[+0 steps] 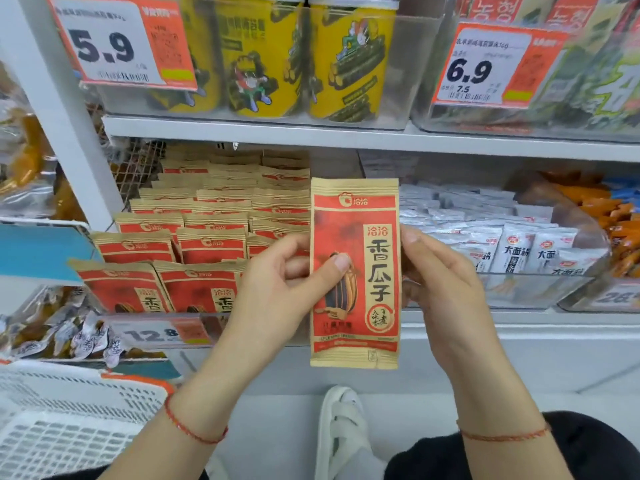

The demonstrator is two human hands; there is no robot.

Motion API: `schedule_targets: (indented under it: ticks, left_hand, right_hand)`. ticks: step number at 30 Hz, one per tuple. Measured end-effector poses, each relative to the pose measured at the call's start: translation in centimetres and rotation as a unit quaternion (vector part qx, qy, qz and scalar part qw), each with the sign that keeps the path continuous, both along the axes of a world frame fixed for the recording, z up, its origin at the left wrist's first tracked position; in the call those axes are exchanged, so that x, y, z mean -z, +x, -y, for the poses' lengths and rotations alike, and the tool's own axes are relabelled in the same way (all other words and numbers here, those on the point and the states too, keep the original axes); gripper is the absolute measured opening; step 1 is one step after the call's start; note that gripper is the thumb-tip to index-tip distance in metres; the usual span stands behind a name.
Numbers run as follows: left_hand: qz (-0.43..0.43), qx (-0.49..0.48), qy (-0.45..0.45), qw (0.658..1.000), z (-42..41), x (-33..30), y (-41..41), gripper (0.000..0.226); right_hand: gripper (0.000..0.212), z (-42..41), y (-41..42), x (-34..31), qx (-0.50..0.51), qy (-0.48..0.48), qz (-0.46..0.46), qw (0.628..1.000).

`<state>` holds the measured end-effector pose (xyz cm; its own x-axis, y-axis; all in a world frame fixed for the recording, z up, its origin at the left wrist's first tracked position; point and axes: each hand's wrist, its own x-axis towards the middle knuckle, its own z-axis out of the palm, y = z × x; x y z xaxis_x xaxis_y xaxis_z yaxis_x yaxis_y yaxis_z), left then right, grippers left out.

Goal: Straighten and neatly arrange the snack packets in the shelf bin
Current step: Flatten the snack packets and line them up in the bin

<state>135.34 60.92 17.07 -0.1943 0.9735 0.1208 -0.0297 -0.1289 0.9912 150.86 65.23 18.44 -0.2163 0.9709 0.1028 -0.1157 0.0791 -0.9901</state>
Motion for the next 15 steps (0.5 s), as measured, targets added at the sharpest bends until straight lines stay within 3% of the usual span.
schedule_targets:
  ticks: [8, 15]
  left_hand:
    - [0.036, 0.006, -0.004, 0.999, 0.4, -0.3, -0.7, 0.033]
    - [0.217, 0.031, -0.066, 0.974, 0.1, -0.6, -1.4, 0.039]
  right_hand:
    - [0.025, -0.4, -1.0, -0.5, -0.006, 0.006, -0.014, 1.000]
    - [0.014, -0.5, -3.5, -2.6, -0.043, 0.037, -0.023, 0.998]
